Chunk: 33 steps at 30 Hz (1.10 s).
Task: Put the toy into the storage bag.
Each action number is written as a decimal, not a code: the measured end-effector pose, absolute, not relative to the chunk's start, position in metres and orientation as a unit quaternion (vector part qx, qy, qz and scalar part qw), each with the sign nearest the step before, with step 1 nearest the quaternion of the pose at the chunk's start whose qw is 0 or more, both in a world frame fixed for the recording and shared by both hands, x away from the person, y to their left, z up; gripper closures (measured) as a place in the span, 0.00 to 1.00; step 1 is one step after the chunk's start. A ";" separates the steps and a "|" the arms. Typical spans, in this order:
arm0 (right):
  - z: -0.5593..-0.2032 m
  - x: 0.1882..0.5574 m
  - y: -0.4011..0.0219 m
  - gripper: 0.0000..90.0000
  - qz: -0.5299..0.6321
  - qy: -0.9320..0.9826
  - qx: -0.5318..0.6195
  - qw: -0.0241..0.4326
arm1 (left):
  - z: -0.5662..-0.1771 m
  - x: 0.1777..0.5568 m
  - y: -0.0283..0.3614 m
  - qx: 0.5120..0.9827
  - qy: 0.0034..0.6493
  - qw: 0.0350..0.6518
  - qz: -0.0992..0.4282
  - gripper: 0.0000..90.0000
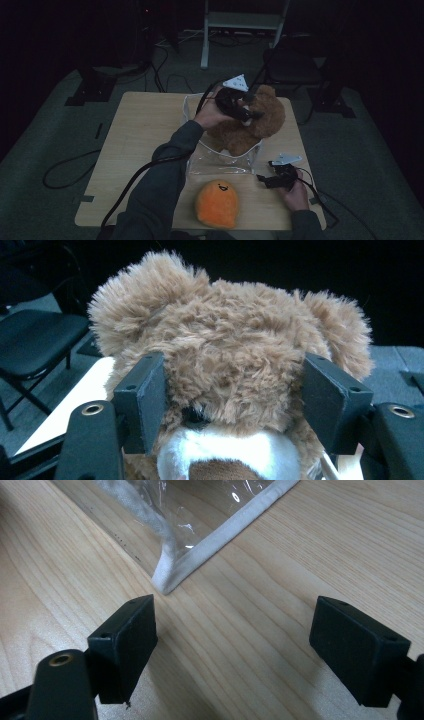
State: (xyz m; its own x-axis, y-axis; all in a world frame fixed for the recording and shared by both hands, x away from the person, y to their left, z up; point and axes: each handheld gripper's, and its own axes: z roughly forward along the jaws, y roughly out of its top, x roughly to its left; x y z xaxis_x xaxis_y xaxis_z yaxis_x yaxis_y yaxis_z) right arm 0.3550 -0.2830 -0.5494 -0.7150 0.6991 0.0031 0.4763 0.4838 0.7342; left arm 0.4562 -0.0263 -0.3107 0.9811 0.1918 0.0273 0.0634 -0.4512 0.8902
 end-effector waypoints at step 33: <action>-0.549 0.355 -0.283 0.20 0.371 0.848 0.347 0.150 | -0.328 0.458 -0.016 0.892 0.082 0.439 0.070 0.37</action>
